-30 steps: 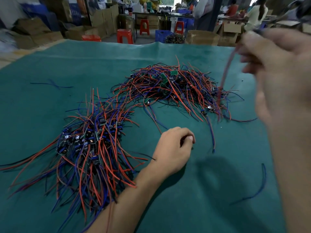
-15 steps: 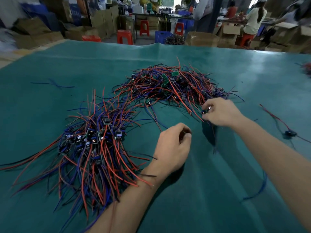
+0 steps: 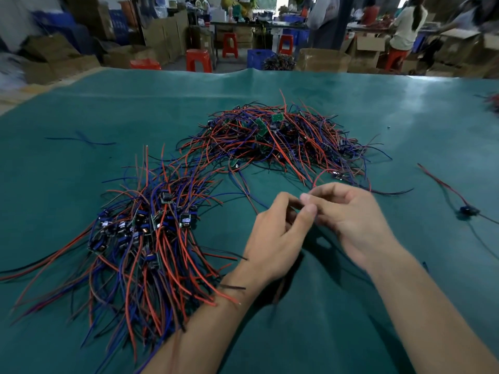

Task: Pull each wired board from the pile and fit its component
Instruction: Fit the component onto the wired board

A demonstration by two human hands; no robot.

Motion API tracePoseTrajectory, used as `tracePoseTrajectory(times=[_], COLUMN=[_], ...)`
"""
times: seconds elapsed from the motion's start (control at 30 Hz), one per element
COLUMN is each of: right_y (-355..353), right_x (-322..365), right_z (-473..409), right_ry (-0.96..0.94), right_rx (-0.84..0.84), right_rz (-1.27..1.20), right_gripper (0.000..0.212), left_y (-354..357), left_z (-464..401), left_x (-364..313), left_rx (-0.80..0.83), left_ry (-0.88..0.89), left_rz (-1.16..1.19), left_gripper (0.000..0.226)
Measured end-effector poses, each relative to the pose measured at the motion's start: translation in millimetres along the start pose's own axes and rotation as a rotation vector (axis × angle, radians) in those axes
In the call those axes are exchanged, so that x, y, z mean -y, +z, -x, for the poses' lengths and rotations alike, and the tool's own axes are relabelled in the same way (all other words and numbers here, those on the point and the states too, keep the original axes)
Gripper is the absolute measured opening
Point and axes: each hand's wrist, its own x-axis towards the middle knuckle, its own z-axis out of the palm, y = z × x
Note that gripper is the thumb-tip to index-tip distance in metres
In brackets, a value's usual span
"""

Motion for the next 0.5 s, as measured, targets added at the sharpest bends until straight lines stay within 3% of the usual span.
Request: tracePoseTrajectory(times=[0.1, 0.2, 0.3, 0.4, 0.5], right_y=[8, 2, 3, 5, 4], right_x=[-10, -11, -11, -12, -11], right_z=[3, 6, 7, 6, 5], right_ry=[0.007, -0.009, -0.029, 0.072, 0.105], right_rx=[-0.053, -0.038, -0.051, -0.066, -0.043], right_rz=[-0.095, -0.195, -0.168, -0.311, -0.335], right_gripper=[0.006, 0.007, 0.013, 0.023, 0.015], left_y=[0, 2, 2, 2, 2], left_z=[-5, -8, -10, -11, -10], left_x=[6, 10, 12, 15, 15], left_rx=[-0.044, -0.062, -0.102, -0.129, -0.127], left_ry=[-0.024, -0.045, -0.092, -0.095, -0.080], left_rz=[0.026, 0.132, 0.174, 0.166, 0.151], left_gripper=[0.024, 0.002, 0.011, 0.009, 0.009])
